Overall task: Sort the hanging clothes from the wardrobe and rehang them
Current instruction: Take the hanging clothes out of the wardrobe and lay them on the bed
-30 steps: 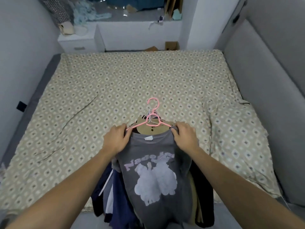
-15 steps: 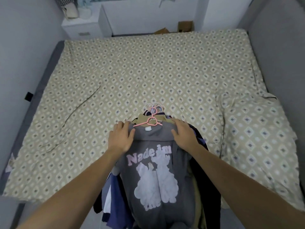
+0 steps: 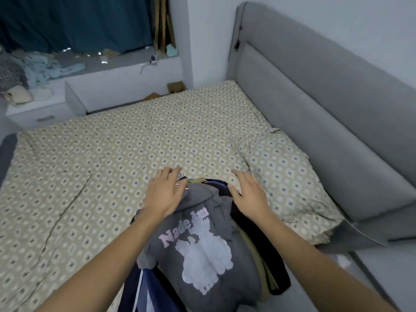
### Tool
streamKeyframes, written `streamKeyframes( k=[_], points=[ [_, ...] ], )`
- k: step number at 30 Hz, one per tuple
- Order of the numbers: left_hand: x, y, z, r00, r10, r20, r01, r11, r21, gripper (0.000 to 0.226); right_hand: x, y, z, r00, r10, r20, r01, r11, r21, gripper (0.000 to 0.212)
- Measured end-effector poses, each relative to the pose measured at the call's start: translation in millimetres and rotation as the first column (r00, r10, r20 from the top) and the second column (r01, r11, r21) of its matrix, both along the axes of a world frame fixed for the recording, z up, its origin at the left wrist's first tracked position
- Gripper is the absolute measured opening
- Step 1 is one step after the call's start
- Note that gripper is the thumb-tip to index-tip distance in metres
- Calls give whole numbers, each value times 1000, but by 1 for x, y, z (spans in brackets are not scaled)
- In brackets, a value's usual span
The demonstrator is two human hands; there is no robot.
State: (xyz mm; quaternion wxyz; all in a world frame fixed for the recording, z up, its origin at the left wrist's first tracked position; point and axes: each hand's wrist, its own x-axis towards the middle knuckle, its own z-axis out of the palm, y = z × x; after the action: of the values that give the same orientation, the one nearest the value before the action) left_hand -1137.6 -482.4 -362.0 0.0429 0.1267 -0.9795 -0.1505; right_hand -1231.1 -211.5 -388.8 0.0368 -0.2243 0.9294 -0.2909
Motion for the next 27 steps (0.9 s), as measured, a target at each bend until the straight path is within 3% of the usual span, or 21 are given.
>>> streamKeyframes(
  k=[7,12,17,27],
  points=[
    [30,56,54,963,-242,-117,243,970,-6,63,82,68,59,965,-240,-103,242,970,9,56],
    [45,129,84,881,-437,-183,437,899,-46,61,137,136,92,908,-378,-179,387,922,13,52],
    [49,235,107,751,-607,-258,611,788,-75,58,200,233,121,800,-537,-267,563,826,25,53],
    [107,487,127,446,-840,-308,864,494,-97,61,355,432,146,552,-777,-303,816,577,6,56]
  ],
)
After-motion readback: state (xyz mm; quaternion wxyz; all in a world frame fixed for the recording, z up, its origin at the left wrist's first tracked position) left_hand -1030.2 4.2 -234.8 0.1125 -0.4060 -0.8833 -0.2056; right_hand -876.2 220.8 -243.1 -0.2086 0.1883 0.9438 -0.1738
